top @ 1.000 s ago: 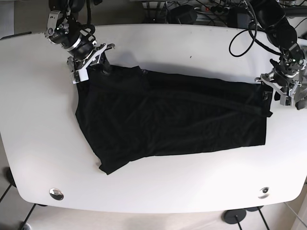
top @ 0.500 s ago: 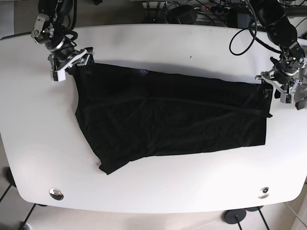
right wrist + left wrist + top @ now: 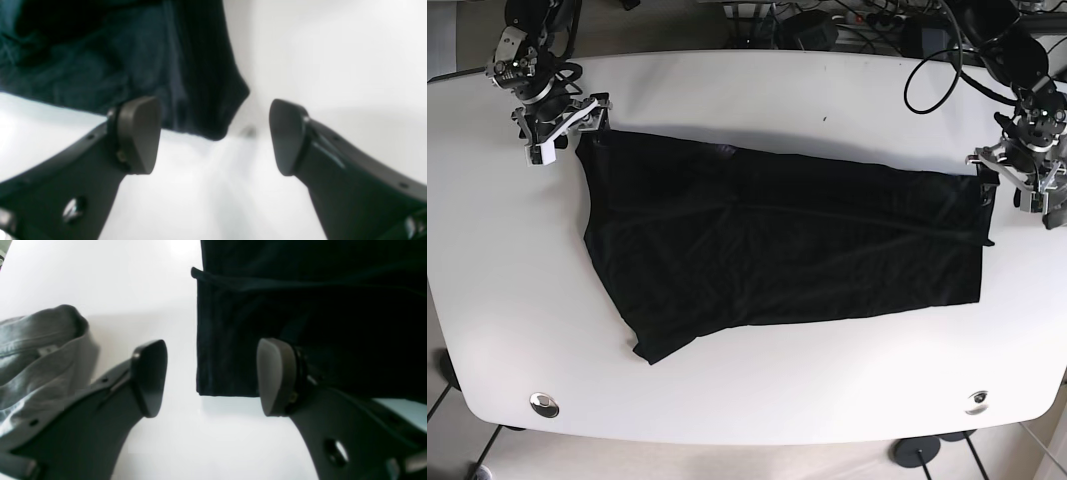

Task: Fold the T-shirt properly
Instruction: 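Release both grippers and move them to the shirt's hem edge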

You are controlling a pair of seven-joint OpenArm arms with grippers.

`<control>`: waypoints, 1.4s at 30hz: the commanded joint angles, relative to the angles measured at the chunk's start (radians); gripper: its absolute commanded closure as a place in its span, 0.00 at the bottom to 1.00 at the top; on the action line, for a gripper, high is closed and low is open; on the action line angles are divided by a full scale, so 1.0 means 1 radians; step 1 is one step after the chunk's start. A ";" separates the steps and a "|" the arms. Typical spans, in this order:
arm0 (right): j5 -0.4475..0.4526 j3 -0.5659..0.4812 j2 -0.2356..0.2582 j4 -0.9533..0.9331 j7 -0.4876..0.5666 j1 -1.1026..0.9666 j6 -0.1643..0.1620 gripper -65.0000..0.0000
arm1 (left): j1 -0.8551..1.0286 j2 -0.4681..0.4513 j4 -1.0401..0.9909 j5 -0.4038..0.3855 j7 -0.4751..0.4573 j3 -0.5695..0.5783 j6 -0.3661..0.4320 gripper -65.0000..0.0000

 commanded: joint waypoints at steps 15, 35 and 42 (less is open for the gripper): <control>0.015 -0.066 0.013 -0.115 0.090 0.003 0.007 0.96 | -0.031 -0.021 -0.225 -0.008 -0.129 -0.002 0.041 0.39; 0.008 -0.016 0.013 0.065 0.124 -0.127 0.004 0.98 | 0.201 0.003 -0.004 -0.008 -0.121 0.129 0.034 0.99; 0.009 -0.013 0.017 0.137 0.124 -0.270 0.004 0.98 | 0.345 0.065 0.145 -0.001 -0.086 0.020 0.002 1.00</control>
